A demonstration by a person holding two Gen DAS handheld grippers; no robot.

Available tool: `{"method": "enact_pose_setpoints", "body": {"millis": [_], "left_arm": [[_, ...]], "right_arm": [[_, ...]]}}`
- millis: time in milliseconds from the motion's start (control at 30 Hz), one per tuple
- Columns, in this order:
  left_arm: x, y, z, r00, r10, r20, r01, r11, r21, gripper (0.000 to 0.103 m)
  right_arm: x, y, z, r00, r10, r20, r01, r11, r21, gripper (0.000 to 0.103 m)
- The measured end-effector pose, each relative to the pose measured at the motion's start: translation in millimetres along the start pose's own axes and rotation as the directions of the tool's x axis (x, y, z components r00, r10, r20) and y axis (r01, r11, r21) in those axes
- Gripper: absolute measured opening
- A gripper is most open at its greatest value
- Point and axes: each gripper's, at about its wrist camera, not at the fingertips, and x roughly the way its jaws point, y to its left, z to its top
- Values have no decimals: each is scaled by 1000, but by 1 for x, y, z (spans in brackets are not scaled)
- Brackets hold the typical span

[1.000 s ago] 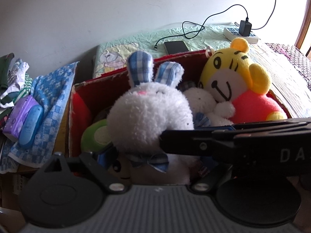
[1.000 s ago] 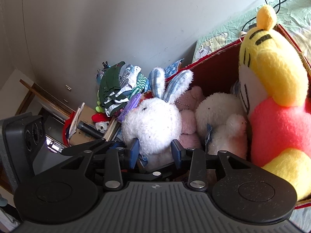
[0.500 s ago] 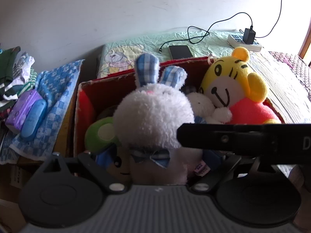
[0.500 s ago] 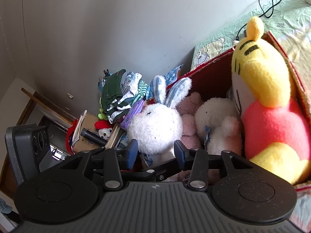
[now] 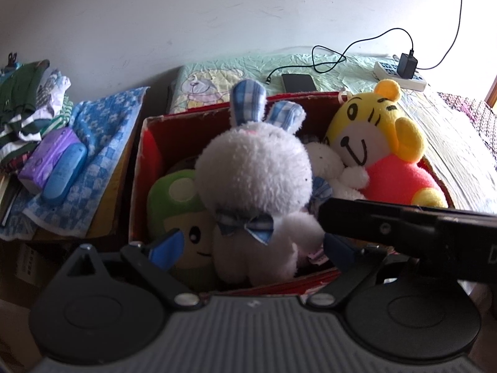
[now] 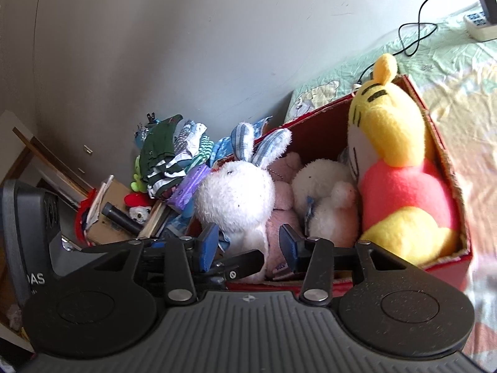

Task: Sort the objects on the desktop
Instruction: 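Open both tools and lift them out of the box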

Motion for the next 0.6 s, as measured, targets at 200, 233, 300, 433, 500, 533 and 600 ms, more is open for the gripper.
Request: {"method": "enact_pose_setpoints", "body": {"millis": [200,233,300,433,500,533,600], "left_arm": [[-3,-4,-7,999,40,4,-40,999,-20,98],[-4,-5,-8,999,47,7,-47,999,-21,98],[-6,-6,-9,998,58,17,-58,998,-22,98],[-9,-7,-9,997,68,23,-67,997,-24,98],[-9,-8,-7,998,63,14,-63,998,-21,98],[-8,-8,-7,998,60,11,-60,998,-20,98],[-7,-8,-7,999,51,1,-51,998,-21,97]], "right_arm": [[-10,-8,-8,997,-63,32,61,996,59,49],[-12,-10,-9,997,-68,38,65,995,71,49],[-17,-11,-12,996,-76,53,71,994,82,49],[-22,-8,-16,993,-92,74,86,993,80,49],[-22,-6,-17,992,-101,80,94,992,79,49],[-23,-6,-17,991,-105,82,99,992,79,49],[-23,-5,-18,989,-121,88,114,990,80,50]]}}
